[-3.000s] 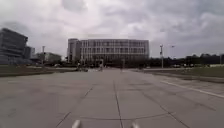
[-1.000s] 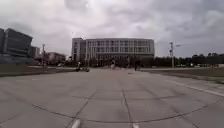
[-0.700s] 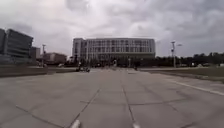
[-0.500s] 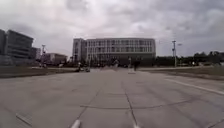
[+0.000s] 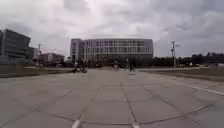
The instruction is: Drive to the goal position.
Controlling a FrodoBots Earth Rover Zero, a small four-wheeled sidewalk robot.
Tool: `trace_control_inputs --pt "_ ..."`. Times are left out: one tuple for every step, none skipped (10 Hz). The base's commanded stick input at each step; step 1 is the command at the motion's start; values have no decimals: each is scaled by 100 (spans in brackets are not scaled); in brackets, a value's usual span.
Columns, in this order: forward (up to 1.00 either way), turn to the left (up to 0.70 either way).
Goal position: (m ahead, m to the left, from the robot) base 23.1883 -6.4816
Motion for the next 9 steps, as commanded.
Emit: trace_control_inputs --pt "85 0" --pt "85 0" --pt "85 0" --pt "85 0" --pt "85 0" --pt "85 0" --pt "85 0" --pt "85 0" --pt "85 0"
